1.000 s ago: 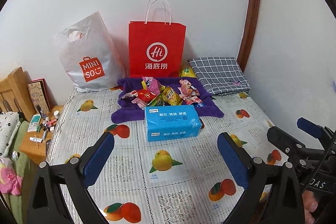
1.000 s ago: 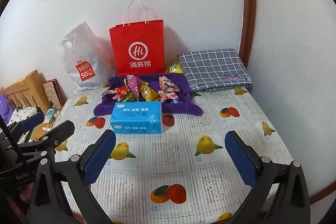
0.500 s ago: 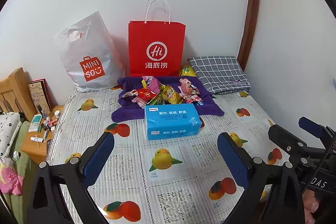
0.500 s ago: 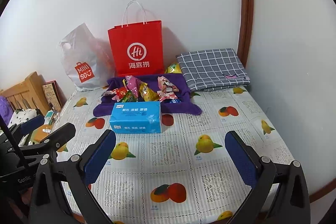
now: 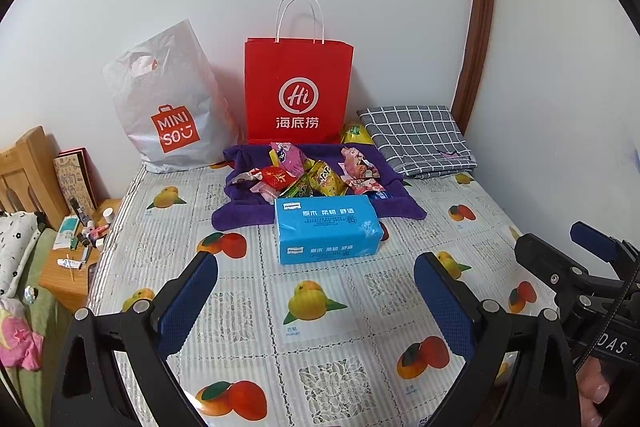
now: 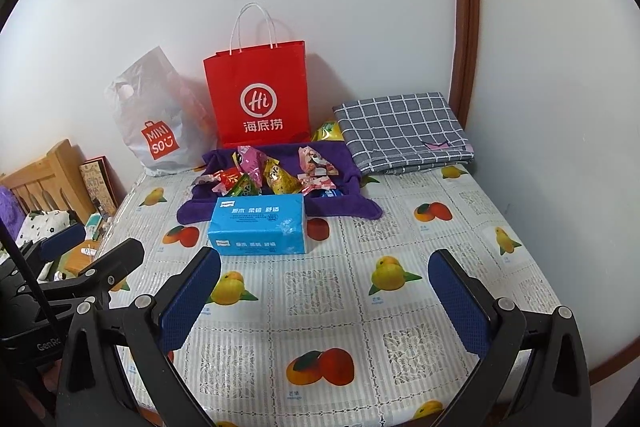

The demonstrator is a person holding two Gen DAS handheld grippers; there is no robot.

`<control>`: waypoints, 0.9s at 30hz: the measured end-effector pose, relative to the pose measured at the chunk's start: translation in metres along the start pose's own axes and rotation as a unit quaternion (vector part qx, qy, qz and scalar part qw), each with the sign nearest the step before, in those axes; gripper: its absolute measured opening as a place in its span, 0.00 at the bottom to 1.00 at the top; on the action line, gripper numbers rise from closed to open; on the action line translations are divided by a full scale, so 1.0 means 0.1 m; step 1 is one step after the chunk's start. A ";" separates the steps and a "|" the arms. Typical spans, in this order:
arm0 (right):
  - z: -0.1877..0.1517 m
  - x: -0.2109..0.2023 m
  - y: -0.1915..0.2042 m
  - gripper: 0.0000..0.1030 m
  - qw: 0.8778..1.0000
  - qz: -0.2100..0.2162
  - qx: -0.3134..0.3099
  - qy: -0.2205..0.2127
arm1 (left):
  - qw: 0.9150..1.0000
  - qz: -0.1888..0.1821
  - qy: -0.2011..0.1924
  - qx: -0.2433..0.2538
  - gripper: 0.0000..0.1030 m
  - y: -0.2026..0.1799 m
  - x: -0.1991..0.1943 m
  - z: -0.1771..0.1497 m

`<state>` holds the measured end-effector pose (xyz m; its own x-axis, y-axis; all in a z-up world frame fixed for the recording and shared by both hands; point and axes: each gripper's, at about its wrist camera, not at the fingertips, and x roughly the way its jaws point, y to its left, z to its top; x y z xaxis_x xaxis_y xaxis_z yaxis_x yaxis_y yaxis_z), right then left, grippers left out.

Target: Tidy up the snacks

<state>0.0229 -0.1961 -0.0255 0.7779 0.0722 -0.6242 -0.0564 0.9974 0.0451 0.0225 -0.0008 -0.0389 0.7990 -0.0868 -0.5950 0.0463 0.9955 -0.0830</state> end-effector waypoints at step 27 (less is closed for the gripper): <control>0.01 -0.04 0.05 0.99 1.000 0.000 -0.002 -0.003 | 1.000 0.002 -0.003 0.000 0.96 0.01 -0.03 -0.01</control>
<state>0.0206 -0.1917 -0.0222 0.7822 0.0720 -0.6188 -0.0591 0.9974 0.0413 0.0193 0.0004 -0.0379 0.8023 -0.0830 -0.5912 0.0435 0.9958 -0.0807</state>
